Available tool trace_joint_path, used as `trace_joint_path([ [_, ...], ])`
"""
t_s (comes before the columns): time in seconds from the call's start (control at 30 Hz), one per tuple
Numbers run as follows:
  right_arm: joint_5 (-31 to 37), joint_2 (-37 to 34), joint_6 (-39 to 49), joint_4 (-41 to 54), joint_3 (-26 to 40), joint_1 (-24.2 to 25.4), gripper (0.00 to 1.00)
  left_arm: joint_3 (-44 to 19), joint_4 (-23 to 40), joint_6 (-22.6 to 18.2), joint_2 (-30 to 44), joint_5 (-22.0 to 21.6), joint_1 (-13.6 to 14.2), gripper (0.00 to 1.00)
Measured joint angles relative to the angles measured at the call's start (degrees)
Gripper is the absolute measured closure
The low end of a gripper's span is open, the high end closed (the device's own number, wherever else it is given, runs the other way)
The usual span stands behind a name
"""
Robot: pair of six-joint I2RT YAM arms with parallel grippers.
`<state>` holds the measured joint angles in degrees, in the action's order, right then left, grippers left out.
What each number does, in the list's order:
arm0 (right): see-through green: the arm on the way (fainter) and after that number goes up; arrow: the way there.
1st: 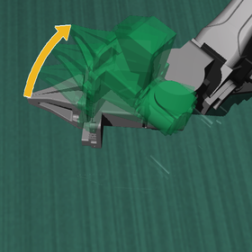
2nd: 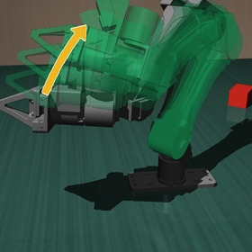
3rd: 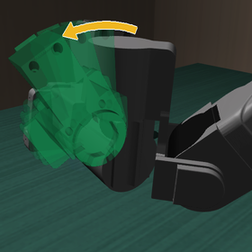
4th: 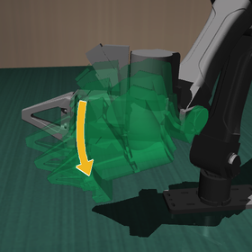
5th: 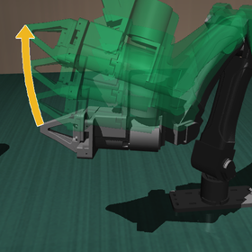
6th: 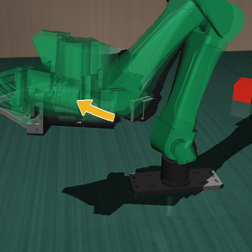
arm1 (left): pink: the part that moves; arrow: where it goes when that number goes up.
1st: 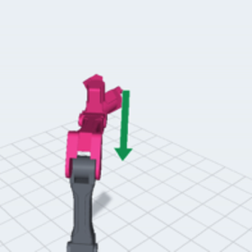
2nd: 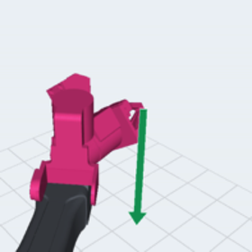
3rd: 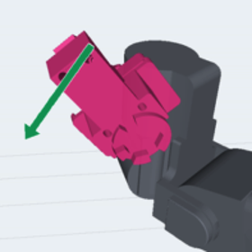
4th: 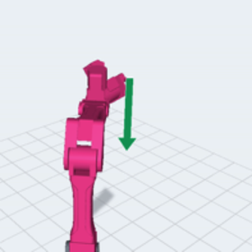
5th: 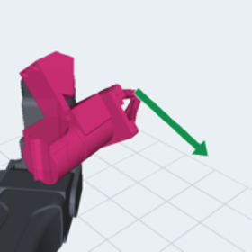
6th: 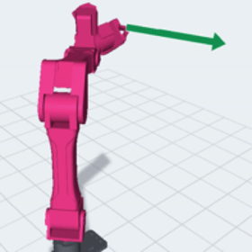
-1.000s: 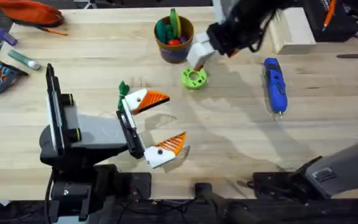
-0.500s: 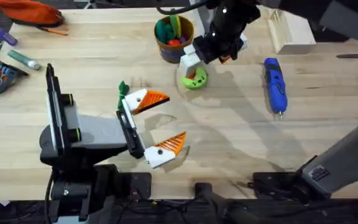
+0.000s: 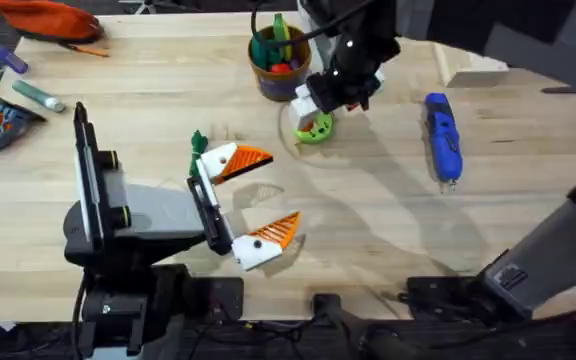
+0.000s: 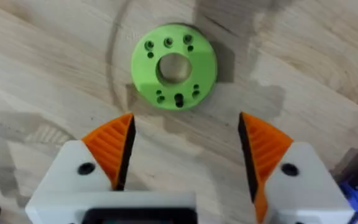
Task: Pick up the gripper from the table and insert it into the empty holder that is missing its gripper. Then pick up a screw, insert it into the mounting hole, and use the screwdriver to tighten it. Finally, clean up the table by picking up the vegetable and placing it into the bucket.
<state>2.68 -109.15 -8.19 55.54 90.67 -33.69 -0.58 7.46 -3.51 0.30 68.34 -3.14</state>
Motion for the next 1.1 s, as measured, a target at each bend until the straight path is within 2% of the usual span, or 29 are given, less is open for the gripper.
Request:
trace_joint_path([
  [0.27,0.08,-4.88,-0.28,-0.93,-0.20,0.00,0.181,0.00,0.02,0.00,0.02,0.00,0.00,0.015],
  [0.5,0.10,-5.98,-0.37,-3.28,-0.35,-0.27,0.393,0.00,0.02,0.00,0.00,0.00,0.00,0.015],
  [0.77,0.08,-5.98,-0.38,-3.46,-0.35,-0.70,0.529,0.00,0.02,0.00,0.01,0.00,0.00,0.015],
  [1.1,0.08,-6.45,-0.35,-3.46,-0.37,-1.18,0.562,0.00,0.00,0.00,0.02,0.00,0.00,0.015],
])
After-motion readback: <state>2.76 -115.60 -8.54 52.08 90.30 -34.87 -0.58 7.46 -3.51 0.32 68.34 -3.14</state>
